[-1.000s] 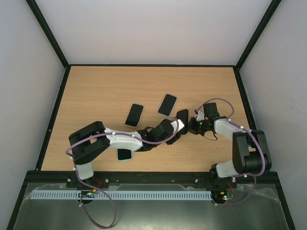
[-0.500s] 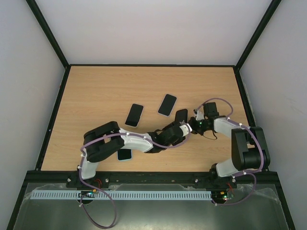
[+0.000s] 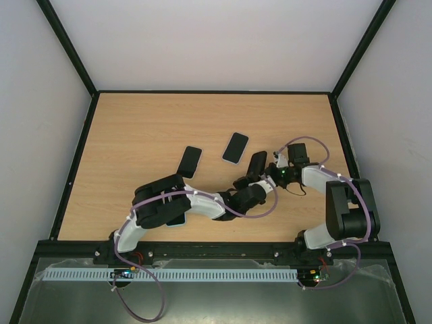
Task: Take the phone out of the phone case
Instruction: Remove the phone case from the phone.
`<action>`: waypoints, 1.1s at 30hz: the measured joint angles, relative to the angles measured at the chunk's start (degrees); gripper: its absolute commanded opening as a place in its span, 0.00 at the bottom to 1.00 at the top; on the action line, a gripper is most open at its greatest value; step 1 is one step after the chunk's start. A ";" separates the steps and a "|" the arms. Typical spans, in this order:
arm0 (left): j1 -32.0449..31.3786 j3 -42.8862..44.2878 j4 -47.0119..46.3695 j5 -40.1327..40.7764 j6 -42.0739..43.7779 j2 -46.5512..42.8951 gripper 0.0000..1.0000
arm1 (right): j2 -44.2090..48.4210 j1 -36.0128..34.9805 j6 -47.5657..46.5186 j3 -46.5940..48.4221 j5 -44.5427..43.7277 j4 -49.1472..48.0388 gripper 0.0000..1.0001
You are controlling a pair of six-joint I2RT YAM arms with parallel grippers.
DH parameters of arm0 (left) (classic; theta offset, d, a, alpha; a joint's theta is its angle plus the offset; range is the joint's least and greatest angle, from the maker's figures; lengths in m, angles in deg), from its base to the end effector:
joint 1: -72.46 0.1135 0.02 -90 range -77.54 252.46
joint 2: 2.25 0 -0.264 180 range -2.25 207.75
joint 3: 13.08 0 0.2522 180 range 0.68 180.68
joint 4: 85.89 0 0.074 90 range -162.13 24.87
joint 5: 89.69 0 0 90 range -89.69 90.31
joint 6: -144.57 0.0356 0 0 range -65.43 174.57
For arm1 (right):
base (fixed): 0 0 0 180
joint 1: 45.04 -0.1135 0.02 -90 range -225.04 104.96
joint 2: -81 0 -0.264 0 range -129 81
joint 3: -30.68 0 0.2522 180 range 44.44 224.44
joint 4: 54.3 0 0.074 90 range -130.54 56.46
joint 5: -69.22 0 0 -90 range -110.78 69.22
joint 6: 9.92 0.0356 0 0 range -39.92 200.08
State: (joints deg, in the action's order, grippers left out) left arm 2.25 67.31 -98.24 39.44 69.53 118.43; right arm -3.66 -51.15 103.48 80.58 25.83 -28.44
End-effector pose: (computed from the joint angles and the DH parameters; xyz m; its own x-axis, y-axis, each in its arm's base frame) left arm 0.1690 -0.4034 0.1298 -0.0136 0.6292 -0.7772 0.5637 0.6467 0.5137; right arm 0.2467 0.0524 0.1468 -0.9650 0.1711 -0.1988 -0.0483 0.6289 0.7760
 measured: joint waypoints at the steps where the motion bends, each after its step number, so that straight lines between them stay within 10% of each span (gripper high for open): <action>1: 0.00 0.37 -0.39 0.85 0.44 0.68 0.26 | 0.09 0.02 0.15 0.00 0.13 -0.09 0.02; 5: -0.55 1.22 -1.55 3.10 1.07 1.84 0.03 | 1.07 0.09 0.61 0.07 0.55 -1.29 0.02; 33: 6.25 -0.79 5.42 -10.51 -18.93 -15.47 0.02 | 14.32 -3.63 -4.74 10.43 -9.77 9.35 0.02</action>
State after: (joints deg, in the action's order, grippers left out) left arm 8.50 66.53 -92.82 28.93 50.60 102.96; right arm 10.65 -54.78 98.73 91.00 16.06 -19.09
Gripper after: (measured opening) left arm 0.056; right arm 0.030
